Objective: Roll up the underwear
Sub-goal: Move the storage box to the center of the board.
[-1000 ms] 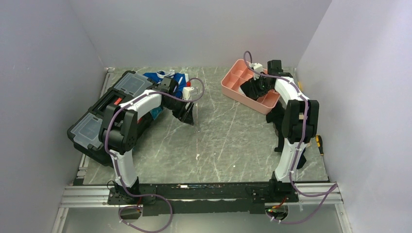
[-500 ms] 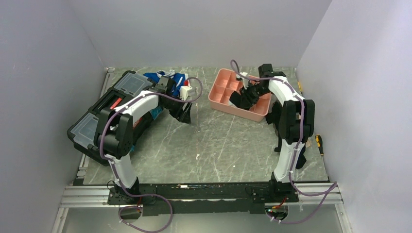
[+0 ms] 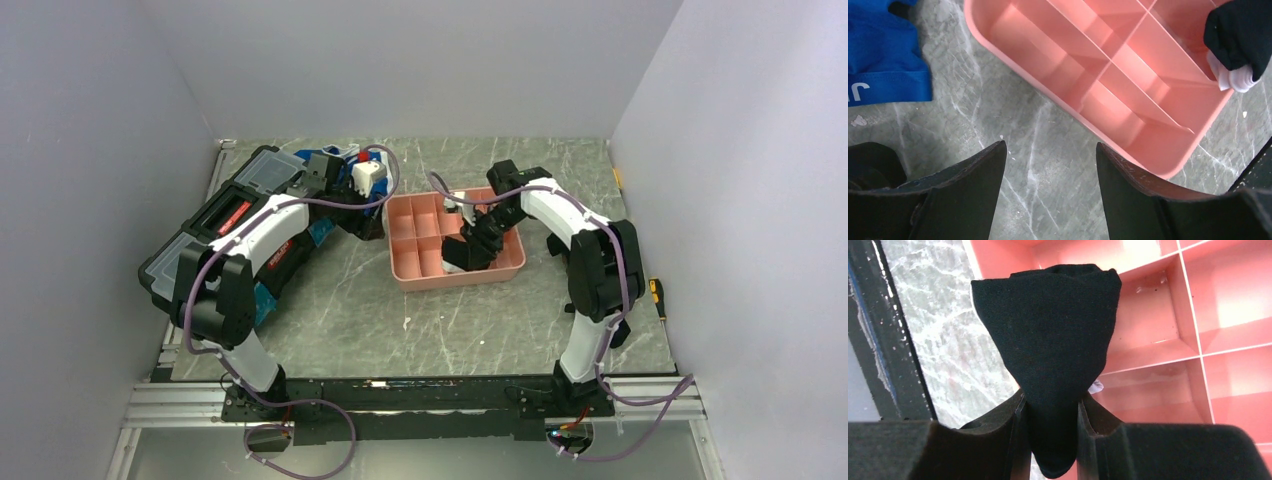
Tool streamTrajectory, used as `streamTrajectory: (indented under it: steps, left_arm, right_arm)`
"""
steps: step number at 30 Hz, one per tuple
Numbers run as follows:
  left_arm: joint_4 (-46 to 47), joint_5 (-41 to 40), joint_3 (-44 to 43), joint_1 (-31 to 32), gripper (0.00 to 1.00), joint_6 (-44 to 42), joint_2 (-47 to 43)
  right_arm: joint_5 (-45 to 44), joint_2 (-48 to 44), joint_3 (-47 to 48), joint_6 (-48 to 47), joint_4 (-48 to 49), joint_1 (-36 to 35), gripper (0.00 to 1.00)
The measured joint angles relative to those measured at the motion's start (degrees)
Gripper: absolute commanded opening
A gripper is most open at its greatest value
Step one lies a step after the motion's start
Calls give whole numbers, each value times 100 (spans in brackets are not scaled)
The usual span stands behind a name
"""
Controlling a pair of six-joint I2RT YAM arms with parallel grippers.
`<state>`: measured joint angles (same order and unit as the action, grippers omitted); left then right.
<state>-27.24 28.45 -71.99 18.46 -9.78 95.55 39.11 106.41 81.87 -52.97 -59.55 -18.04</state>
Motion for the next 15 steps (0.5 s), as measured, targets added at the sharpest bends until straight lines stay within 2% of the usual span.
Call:
streamTrajectory:
  steps: [7,15]
  left_arm:
    - [216,26,2,0,71,328,57]
    - [433,118,0,11,69,568,560]
  right_arm:
    - [-289,-234,-98,472,-57,33,0]
    - [-1340,-1095,-260,2124,916,50,0]
